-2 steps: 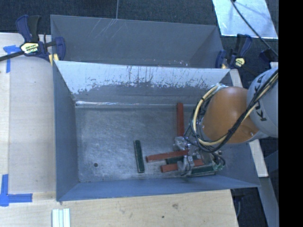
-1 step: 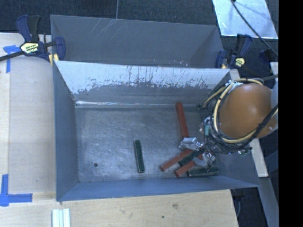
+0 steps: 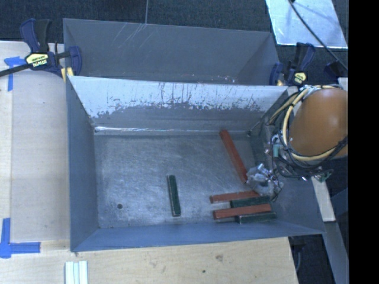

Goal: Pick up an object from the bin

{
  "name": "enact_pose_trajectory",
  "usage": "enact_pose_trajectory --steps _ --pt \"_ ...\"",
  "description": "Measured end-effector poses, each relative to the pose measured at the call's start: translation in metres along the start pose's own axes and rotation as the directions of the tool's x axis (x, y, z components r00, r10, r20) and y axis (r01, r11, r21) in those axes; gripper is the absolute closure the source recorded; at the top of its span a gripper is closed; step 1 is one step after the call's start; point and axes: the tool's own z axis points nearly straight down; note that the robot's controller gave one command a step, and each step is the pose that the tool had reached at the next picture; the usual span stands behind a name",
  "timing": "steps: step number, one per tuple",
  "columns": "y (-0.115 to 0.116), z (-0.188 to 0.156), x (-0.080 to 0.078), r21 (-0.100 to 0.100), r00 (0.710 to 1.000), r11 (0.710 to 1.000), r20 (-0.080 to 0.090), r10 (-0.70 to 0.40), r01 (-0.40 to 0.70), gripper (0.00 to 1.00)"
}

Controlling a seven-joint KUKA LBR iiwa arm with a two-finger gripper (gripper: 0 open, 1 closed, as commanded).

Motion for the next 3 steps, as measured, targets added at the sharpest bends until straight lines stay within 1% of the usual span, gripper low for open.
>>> enact_pose_trajectory --steps 1,2,3 --pt "0.003 0.002 0.001 -0.008 1.000 1.000 -0.005 0.002 -0.002 0.00" --pt "-0.051 0.026 -0.059 -0.025 1.000 0.999 -0.018 -0.026 0.025 0.00" --pt "-0.067 0.031 -0.064 -0.077 0.997 0.994 -0.027 -0.079 0.076 0.00"
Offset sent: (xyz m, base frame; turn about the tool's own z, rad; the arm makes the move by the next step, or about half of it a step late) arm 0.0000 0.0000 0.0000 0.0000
